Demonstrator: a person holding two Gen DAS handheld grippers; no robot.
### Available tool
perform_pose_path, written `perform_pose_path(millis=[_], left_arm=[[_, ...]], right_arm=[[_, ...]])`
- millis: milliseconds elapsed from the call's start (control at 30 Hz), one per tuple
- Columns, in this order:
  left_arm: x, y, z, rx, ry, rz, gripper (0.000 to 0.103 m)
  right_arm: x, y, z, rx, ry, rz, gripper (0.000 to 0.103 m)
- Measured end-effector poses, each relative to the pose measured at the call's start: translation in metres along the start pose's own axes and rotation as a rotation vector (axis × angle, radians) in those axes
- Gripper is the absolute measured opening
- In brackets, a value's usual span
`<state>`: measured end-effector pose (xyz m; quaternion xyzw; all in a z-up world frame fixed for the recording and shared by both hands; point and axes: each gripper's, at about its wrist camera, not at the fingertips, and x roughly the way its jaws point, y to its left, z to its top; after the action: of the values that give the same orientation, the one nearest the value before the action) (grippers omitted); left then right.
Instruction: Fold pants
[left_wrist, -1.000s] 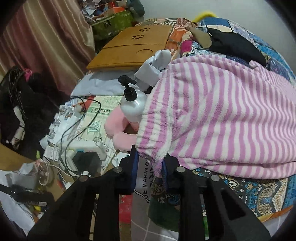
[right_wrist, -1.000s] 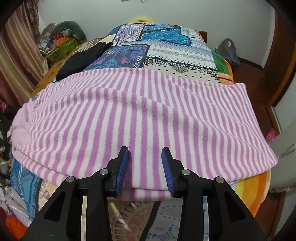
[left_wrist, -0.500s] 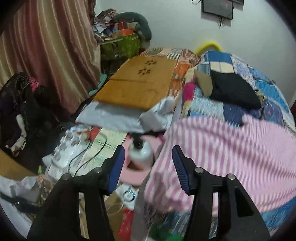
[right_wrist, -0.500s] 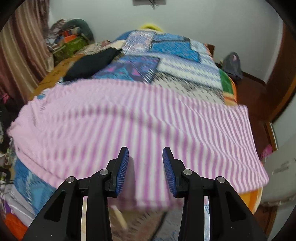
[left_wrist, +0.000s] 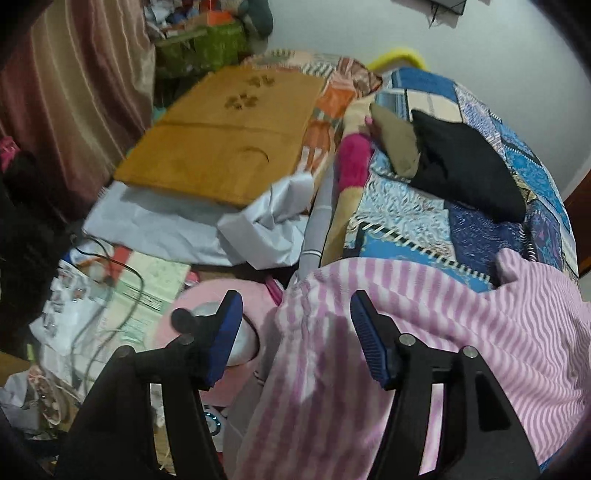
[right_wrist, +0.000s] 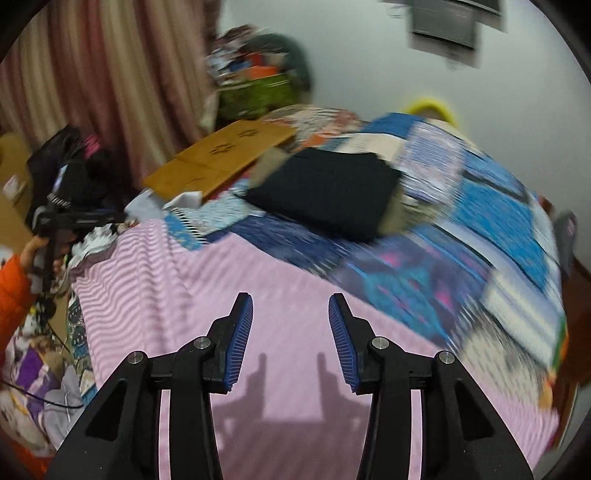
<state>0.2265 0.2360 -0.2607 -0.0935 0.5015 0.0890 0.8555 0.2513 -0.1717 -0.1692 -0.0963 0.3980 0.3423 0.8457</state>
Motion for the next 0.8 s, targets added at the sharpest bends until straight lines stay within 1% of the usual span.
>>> perform_pose_path(millis=[100,167,233,300,400,467,500,533,567,600,633,667,700,800], left_arm=[[0.017,0.004,0.003,-0.006,0.039,-0.027,0.061],[0.029,0.003,0.005,-0.006,0.072,-0.064,0.061],[0.04,0.001,0.004,0.001,0.103,-0.084,0.061],[0.043,-0.001,0.005,0.012,0.104,-0.086,0.061],[0.048,0.001,0.005,0.009,0.11,-0.117,0.059],[0.049,0.004,0.004,0.002,0.11,-0.158,0.052],[0.05,0.005,0.004,-0.003,0.112,-0.183,0.041],[0.05,0.005,0.004,-0.011,0.111,-0.218,0.027],[0.049,0.003,0.004,-0.008,0.105,-0.217,0.022],[0.048,0.001,0.004,0.0,0.098,-0.206,0.013],[0.047,-0.002,0.004,0.018,0.084,-0.187,0.005],[0.044,-0.007,0.003,0.042,0.064,-0.153,0.005],[0.043,-0.008,0.004,0.051,0.053,-0.144,0.002],[0.035,-0.012,0.004,0.08,0.007,-0.104,0.002]], right_arm=[[0.042,0.016,0.018,-0.057,0.044,0.055,0.039],[0.071,0.026,0.027,-0.084,0.08,0.099,0.039],[0.097,0.034,0.034,-0.106,0.119,0.129,0.039],[0.122,0.042,0.04,-0.134,0.154,0.145,0.039],[0.152,0.045,0.048,-0.137,0.198,0.156,0.039],[0.169,0.042,0.051,-0.114,0.239,0.182,0.039],[0.176,0.04,0.052,-0.098,0.253,0.196,0.039],[0.18,0.039,0.051,-0.088,0.268,0.215,0.039],[0.184,0.039,0.05,-0.083,0.283,0.234,0.037],[0.186,0.041,0.049,-0.085,0.284,0.234,0.033],[0.185,0.043,0.047,-0.096,0.279,0.231,0.021],[0.183,0.044,0.047,-0.106,0.276,0.229,0.011],[0.181,0.044,0.046,-0.111,0.268,0.231,0.01],[0.173,0.05,0.046,-0.153,0.221,0.202,0.007]])
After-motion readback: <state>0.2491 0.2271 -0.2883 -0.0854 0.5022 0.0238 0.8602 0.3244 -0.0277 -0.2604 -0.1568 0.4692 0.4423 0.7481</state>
